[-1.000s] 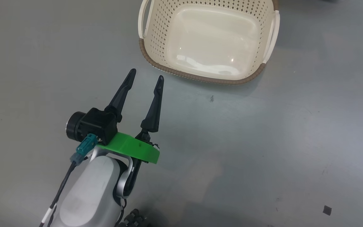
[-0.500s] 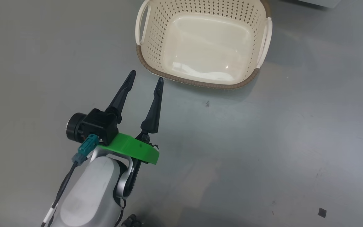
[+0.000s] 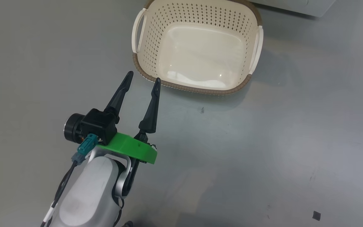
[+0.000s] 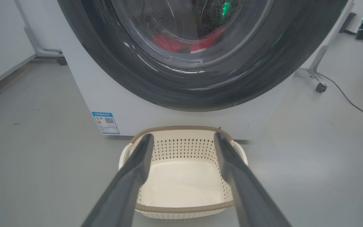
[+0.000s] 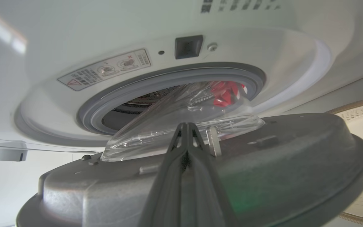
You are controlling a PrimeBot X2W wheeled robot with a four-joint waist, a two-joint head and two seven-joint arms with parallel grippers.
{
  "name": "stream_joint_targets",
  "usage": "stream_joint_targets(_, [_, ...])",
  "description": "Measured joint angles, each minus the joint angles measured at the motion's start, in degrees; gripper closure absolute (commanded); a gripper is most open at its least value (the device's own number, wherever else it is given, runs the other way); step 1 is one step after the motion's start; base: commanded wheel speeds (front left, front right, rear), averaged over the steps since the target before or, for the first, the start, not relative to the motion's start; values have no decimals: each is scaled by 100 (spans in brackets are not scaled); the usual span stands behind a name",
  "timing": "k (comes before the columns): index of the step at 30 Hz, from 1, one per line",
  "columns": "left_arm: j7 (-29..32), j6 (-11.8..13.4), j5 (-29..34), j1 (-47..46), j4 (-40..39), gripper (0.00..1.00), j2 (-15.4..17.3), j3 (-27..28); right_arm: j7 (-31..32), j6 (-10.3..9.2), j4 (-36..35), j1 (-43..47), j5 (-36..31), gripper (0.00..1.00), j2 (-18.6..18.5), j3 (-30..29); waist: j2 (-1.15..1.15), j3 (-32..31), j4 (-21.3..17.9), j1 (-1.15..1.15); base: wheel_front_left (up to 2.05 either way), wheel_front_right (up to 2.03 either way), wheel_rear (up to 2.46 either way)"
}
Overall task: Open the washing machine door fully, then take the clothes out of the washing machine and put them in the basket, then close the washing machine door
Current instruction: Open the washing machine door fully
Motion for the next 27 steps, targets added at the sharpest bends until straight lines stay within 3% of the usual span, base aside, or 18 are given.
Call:
stream_joint_targets(21, [0, -1, 90, 34, 93, 0, 1, 82, 210, 69, 131, 569, 136, 100, 235, 108, 0, -467, -236, 0, 0, 0, 0])
stream_joint_targets(23, [0, -1, 81, 42, 88, 0, 1, 88, 104, 138, 79, 569, 124, 100, 244, 63, 0, -473, -246, 0, 0, 0, 0])
stream_joint_targets(27, [0, -1, -51, 94, 82, 0, 2, 116, -164, 457, -37, 675, -19, 100, 143, 54, 0, -533, -262, 0, 0, 0, 0])
